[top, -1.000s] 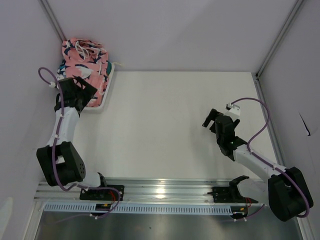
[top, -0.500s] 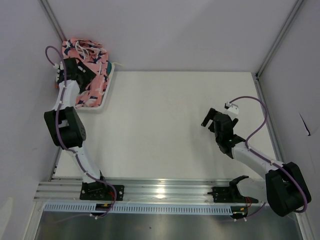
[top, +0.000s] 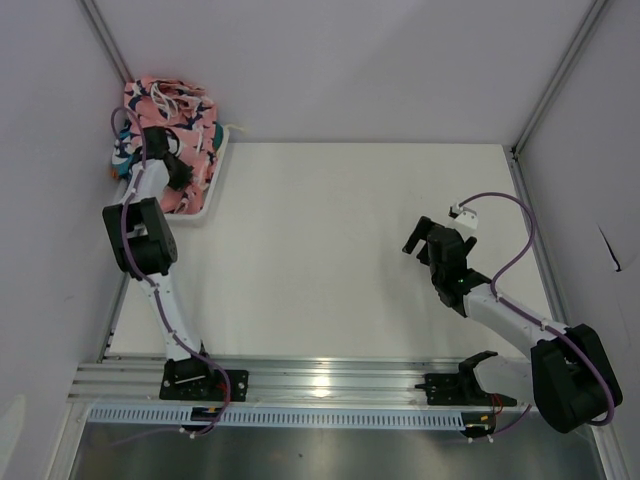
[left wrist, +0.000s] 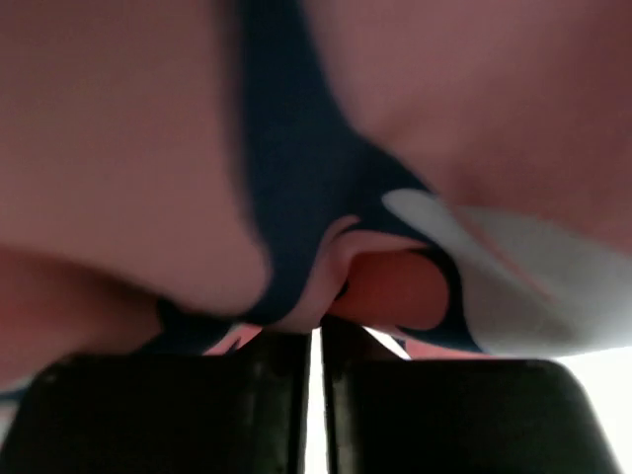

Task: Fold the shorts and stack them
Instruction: Grab the shorts from the pile, then move the shorts to the center of the board

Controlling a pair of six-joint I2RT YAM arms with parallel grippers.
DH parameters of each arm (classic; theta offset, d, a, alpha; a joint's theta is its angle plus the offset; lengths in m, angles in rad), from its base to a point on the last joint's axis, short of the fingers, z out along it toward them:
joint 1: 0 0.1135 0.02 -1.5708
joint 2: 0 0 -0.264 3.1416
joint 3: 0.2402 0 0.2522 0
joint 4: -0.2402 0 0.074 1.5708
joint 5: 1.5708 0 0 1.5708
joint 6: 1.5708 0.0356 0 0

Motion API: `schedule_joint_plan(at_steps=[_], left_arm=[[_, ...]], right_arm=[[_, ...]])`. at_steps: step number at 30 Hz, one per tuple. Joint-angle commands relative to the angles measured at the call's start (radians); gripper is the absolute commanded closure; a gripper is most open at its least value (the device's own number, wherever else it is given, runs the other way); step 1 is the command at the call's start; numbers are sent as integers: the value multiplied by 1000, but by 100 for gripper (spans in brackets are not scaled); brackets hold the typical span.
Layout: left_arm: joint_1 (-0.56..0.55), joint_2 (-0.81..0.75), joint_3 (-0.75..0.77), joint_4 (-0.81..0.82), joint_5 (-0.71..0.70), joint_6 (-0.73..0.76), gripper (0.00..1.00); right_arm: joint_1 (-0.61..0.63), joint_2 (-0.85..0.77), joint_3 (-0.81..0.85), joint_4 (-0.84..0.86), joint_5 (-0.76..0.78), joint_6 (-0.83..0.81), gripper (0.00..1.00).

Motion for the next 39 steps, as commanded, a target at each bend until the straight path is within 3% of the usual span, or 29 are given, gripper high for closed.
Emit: schedule_joint_plan(at_steps=[1, 8, 15, 21, 26, 32, 36, 39], left_arm=[[-5, 2, 86, -3, -6, 6, 100], [-30, -181, 46, 5, -120, 50, 100], [-91, -372, 59, 33, -132, 75, 100], [-172, -577, 105, 161, 144, 90, 100], [-330, -806, 105, 181, 294, -17, 100], [-369, -927, 92, 341, 441, -189, 100], [-376, -958, -79, 630, 643, -467, 100], [-405, -981, -199, 711, 669, -516, 100]], right_arm=[[-4, -5, 42, 12, 7, 10, 1], [-3, 9, 50, 6, 4, 10, 1], [-4, 7, 51, 1, 5, 4, 1], [-4, 7, 53, 2, 4, 0, 1], [-4, 7, 54, -2, 10, -2, 1], [-3, -28, 34, 7, 25, 0, 1], [-4, -36, 31, 9, 31, -2, 1], [-6, -39, 31, 3, 42, -4, 0]])
